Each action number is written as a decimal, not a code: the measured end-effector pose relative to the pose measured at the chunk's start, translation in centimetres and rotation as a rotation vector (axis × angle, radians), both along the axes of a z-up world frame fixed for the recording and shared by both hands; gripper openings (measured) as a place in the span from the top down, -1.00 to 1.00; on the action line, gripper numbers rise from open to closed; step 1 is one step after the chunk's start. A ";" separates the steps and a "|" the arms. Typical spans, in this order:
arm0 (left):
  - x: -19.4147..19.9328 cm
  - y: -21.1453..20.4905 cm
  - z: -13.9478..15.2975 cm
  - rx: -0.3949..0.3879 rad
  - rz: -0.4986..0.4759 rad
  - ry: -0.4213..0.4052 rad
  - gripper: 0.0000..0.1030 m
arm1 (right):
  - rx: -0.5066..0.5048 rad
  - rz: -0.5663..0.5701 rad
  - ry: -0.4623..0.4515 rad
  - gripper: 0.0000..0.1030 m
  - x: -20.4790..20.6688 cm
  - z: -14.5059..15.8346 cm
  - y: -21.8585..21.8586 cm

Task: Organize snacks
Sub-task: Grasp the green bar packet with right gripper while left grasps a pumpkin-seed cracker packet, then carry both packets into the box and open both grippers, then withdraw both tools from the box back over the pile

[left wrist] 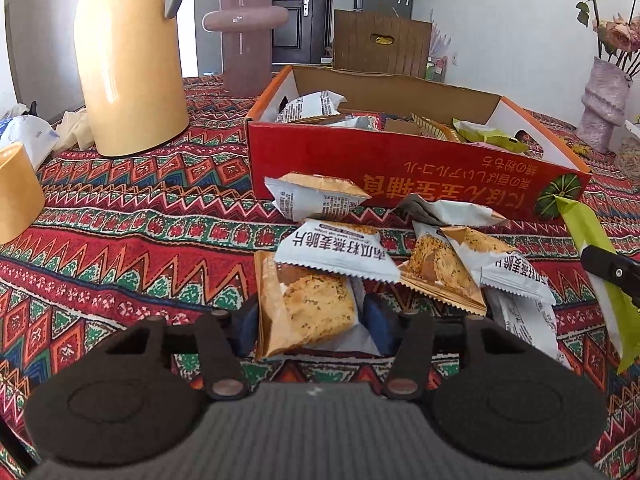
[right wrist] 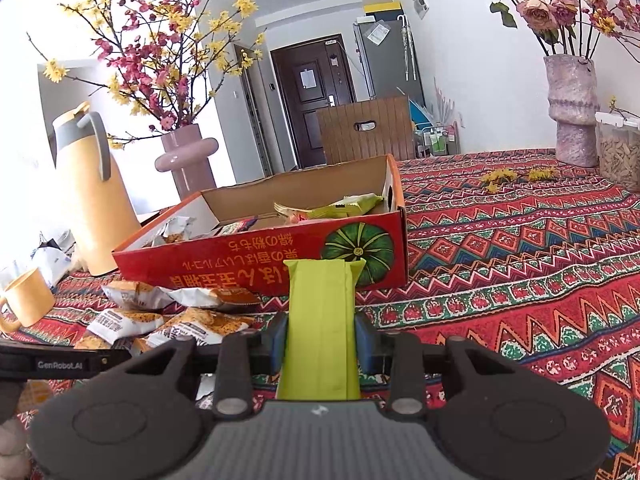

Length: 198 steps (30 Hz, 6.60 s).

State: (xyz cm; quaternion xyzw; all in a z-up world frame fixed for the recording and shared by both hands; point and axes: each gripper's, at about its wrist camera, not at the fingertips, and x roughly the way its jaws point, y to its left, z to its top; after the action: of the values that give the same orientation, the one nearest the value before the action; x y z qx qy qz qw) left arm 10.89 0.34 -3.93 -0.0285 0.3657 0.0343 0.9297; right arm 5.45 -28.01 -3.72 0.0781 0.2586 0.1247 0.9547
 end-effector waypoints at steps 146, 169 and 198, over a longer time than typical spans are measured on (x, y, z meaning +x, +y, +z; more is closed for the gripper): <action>3.8 2.2 9.7 -0.040 0.100 -0.342 -1.00 | -0.022 -0.037 -0.187 -1.00 3.5 9.0 4.6; -1.6 4.4 1.5 -0.005 0.064 -0.224 -1.00 | 0.012 -0.056 0.005 -1.00 -0.5 1.2 2.7; -1.8 5.1 1.1 -0.079 0.052 -0.230 -1.00 | -0.106 0.077 0.144 -1.00 0.1 0.2 7.3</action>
State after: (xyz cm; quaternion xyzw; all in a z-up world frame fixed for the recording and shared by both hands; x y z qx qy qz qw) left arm 9.12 5.49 -2.81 -0.0782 0.2571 0.0406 0.9624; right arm 5.52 -20.74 -3.55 0.0264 0.3355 0.1415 0.9310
